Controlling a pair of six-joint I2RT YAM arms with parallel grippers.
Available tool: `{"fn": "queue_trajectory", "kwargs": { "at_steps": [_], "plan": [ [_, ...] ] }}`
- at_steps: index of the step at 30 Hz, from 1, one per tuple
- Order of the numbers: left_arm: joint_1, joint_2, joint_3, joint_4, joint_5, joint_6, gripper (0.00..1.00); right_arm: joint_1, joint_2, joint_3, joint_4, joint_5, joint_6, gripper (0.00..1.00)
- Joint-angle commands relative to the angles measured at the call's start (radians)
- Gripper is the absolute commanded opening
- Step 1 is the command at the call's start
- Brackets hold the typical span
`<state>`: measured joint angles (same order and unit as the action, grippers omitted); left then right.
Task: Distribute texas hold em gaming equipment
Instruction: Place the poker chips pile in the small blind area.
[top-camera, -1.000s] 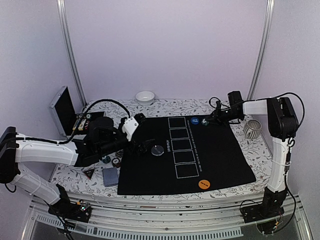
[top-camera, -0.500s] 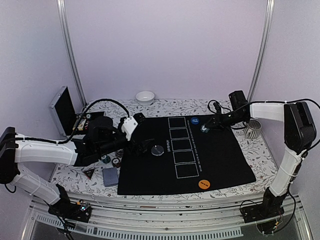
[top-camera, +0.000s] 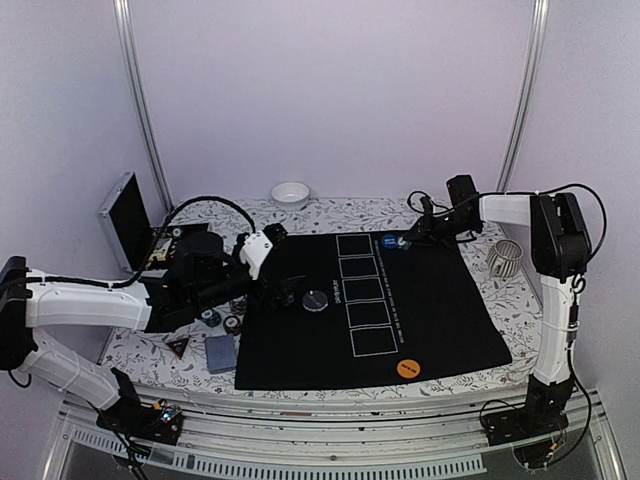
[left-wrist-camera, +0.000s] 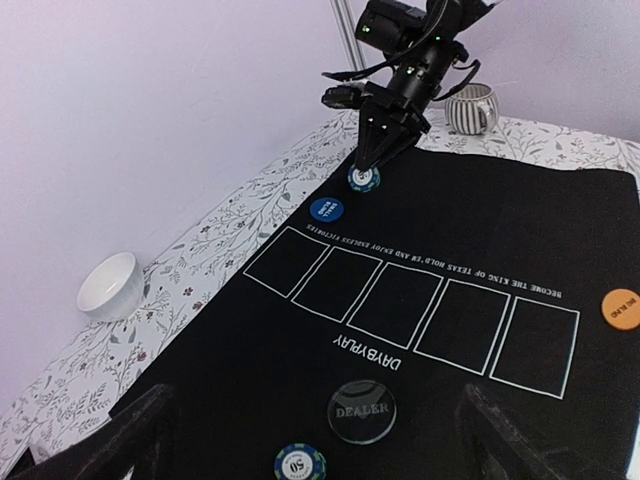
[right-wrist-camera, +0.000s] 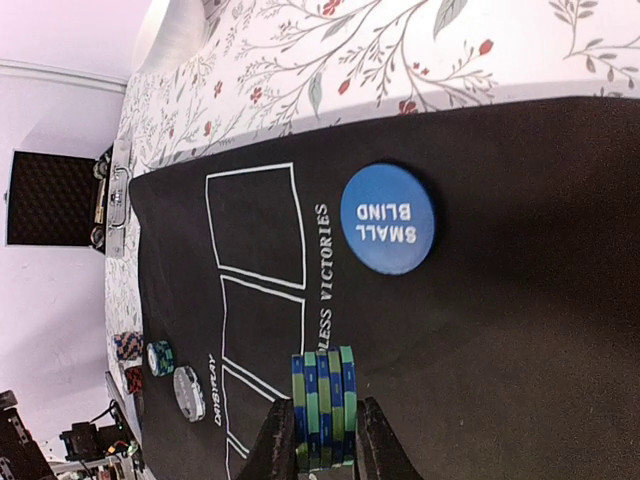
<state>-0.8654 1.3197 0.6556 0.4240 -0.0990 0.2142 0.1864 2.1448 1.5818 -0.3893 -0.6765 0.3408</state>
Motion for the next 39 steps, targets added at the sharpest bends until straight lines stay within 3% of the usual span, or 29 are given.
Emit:
{"fn": "queue_trajectory", "kwargs": {
  "at_steps": [1, 23, 39],
  "plan": [
    [0.010, -0.025, 0.012, -0.022, -0.016, -0.009, 0.98, -0.016, 0.085, 0.097, 0.022, -0.031, 0.052, 0.02],
    [0.011, -0.022, 0.016, -0.025, -0.027, -0.007, 0.98, -0.067, 0.183, 0.075, 0.076, -0.050, 0.129, 0.03],
    [0.010, -0.028, 0.016, -0.024, -0.026, -0.004, 0.98, -0.075, 0.176, 0.031, 0.078, 0.009, 0.126, 0.17]
  ]
}}
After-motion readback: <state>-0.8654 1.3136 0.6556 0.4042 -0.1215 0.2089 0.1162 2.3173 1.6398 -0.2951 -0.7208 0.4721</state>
